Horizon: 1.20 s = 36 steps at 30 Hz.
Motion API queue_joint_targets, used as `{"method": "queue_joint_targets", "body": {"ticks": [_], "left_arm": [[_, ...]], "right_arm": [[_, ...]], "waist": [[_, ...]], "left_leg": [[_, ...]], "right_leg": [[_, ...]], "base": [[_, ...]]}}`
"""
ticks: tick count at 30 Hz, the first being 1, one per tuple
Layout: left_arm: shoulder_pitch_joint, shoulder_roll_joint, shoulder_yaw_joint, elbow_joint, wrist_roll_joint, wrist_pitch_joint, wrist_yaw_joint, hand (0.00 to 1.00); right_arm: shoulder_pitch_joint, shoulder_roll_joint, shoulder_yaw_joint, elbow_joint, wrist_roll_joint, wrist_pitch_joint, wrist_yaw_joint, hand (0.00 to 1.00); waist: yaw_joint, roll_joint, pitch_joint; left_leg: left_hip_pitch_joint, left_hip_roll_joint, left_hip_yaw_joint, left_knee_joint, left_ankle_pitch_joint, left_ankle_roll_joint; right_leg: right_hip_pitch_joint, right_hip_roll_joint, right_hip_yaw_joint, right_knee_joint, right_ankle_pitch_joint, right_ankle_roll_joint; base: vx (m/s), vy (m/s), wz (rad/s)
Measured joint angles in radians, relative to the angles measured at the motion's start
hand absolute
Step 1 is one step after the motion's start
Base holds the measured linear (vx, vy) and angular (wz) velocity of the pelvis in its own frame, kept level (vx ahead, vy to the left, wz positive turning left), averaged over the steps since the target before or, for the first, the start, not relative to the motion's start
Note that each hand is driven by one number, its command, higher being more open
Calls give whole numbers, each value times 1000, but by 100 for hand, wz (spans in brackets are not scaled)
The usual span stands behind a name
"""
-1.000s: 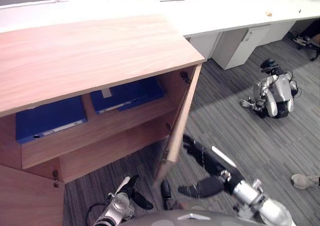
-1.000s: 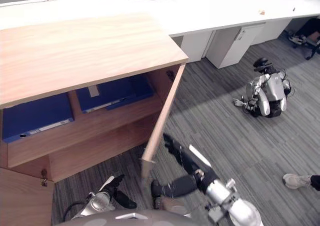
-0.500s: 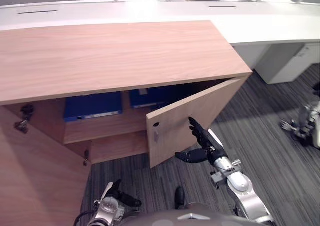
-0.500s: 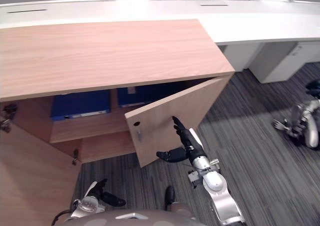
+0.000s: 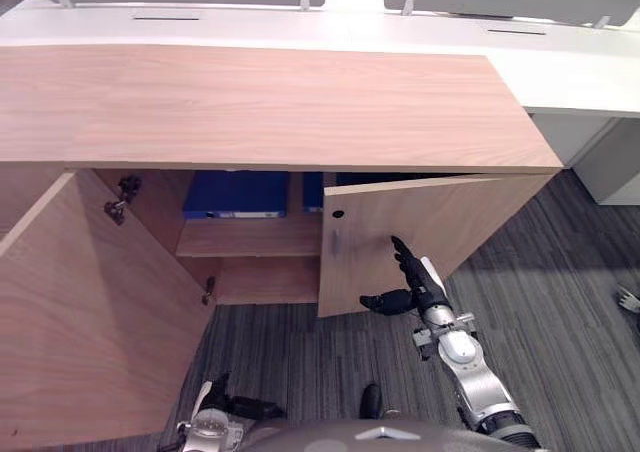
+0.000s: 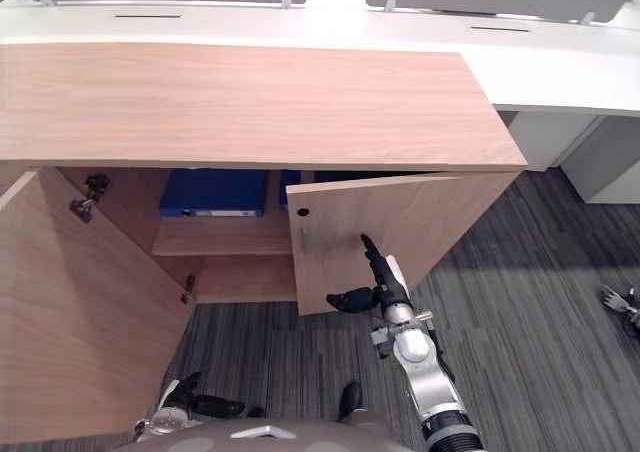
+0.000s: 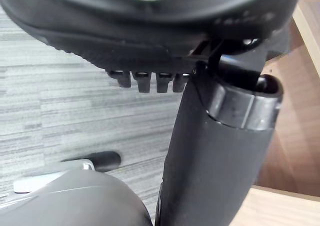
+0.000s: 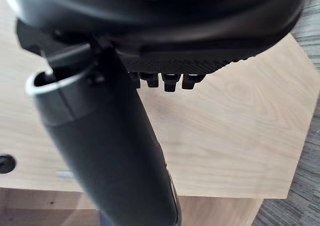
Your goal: Walk over to the cabinet, pick up the folder, carry it to the office cabinet, place the folder inside the office cabinet, then close the office cabinet door
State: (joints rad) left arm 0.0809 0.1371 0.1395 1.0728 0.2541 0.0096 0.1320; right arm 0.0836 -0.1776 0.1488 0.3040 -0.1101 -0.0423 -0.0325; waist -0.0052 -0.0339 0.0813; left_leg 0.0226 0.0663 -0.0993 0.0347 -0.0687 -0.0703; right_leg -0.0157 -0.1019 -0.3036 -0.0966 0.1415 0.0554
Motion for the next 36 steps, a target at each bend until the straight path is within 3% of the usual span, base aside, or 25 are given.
{"method": "queue_joint_targets", "body": {"ticks": [15, 23, 29, 36], "left_arm": [[24, -19, 2, -37, -72, -3, 28, 100], [62, -29, 10, -97, -208, -15, 45, 100], [92, -62, 113, -160, -330, -33, 57, 100], [120, -53, 351, -248, -442, -46, 85, 100]], "right_arm": [[22, 54, -116, 395, -127, 20, -21, 100], [29, 75, -152, 457, -134, 34, -24, 100], [14, 96, -178, 457, -134, 38, -45, 100], [-20, 94, -176, 457, -134, 39, -53, 100]], "waist": [[1, 21, 5], [4, 28, 11], [32, 24, 8], [84, 26, 5]], "left_leg": [[15, -23, -110, -15, 12, 8], [2, -40, -181, -36, 38, 13], [-6, -53, -248, -48, 54, 12], [-20, -66, -328, -49, 68, 7]], "right_leg": [[70, -20, -117, 0, -35, 18], [85, -37, -189, 1, -49, 35], [111, -47, -262, 1, -65, 36], [142, -57, -360, 23, -102, 41]], "base": [[41, 11, 23], [-7, 11, 29], [27, 7, 36], [34, 0, 40]]}}
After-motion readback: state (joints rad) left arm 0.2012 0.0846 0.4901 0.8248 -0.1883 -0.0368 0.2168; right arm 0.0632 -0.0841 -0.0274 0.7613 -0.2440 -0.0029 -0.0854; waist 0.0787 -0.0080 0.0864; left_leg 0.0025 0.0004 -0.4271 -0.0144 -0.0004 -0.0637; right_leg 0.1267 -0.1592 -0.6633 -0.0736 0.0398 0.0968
